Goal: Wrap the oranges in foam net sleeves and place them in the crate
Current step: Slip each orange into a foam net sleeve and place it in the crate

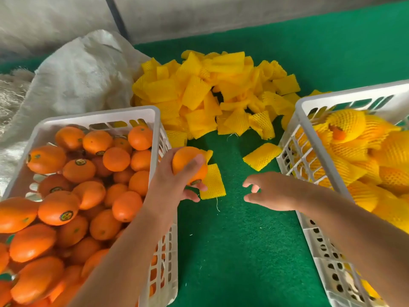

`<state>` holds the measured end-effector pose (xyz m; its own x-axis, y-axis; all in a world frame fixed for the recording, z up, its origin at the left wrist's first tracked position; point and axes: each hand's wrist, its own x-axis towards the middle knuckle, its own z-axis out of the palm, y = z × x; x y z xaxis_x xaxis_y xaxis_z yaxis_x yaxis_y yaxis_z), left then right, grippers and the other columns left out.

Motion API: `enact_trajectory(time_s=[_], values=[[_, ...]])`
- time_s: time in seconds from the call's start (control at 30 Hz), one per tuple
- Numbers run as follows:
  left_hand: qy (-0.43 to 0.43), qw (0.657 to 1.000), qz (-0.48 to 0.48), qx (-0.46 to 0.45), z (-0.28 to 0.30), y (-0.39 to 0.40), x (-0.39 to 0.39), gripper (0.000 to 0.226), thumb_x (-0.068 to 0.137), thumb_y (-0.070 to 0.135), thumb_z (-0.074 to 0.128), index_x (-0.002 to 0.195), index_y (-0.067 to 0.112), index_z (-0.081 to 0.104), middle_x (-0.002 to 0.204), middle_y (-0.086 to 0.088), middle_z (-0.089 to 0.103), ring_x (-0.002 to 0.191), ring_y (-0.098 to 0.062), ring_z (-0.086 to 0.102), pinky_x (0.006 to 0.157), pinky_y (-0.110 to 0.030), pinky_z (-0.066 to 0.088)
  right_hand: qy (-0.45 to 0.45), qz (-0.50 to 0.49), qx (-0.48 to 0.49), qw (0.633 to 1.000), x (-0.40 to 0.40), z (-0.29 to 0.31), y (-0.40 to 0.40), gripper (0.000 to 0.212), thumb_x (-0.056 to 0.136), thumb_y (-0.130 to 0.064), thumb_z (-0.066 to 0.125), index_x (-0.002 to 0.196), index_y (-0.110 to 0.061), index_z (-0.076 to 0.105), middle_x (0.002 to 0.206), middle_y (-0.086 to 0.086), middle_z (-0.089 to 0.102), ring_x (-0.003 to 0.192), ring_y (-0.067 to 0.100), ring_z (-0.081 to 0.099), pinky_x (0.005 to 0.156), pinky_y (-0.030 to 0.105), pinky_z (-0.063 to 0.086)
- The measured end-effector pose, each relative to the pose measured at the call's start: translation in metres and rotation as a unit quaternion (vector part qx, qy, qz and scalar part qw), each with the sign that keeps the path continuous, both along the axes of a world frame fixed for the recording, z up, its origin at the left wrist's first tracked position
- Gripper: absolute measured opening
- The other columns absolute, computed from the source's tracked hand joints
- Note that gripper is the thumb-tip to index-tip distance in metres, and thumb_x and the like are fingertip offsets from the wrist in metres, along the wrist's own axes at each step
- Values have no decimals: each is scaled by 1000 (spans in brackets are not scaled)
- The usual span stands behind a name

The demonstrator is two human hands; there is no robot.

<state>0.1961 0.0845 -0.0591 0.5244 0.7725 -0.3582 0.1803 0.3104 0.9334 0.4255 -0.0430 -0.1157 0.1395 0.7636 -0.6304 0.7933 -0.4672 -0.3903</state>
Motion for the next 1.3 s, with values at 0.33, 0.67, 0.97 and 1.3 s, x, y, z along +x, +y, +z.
enact_trajectory(time_s=[0.33, 0.67, 0.97, 1.3], values=[[-60, 996, 50, -45, 2, 3, -1, 68, 72, 67, 78, 130, 36, 62, 118, -11, 75, 80, -30, 76, 55, -32, 56, -52, -127, 129, 982, -48, -59, 94, 57, 105, -35, 61, 157, -22, 42, 151, 12, 51, 125, 33, 61, 92, 41, 54], [-89, 994, 42, -54, -9, 9, -4, 51, 83, 59, 73, 127, 36, 64, 119, -11, 75, 83, -29, 76, 57, -30, 57, -68, -206, 159, 963, -53, -91, 94, 6, 99, -21, 62, 105, -20, 62, 111, 4, 59, 101, 26, 60, 77, 35, 45], [-121, 980, 51, -147, 7, 3, -10, 77, 77, 56, 84, 141, 23, 57, 128, -15, 74, 88, -41, 78, 64, -37, 63, 152, -466, 237, 839, -60, 7, -10, 25, 100, -37, 70, 88, -16, 70, 93, 10, 75, 92, 28, 74, 88, 52, 59], [-215, 961, -26, -174, 100, -35, -35, 57, 78, 54, 82, 123, 20, 75, 110, -28, 71, 76, -36, 73, 70, -43, 64, 144, -495, 361, 778, -75, 138, -32, 25, 95, -54, 70, 93, -30, 74, 87, -12, 76, 80, 10, 75, 80, 40, 63]])
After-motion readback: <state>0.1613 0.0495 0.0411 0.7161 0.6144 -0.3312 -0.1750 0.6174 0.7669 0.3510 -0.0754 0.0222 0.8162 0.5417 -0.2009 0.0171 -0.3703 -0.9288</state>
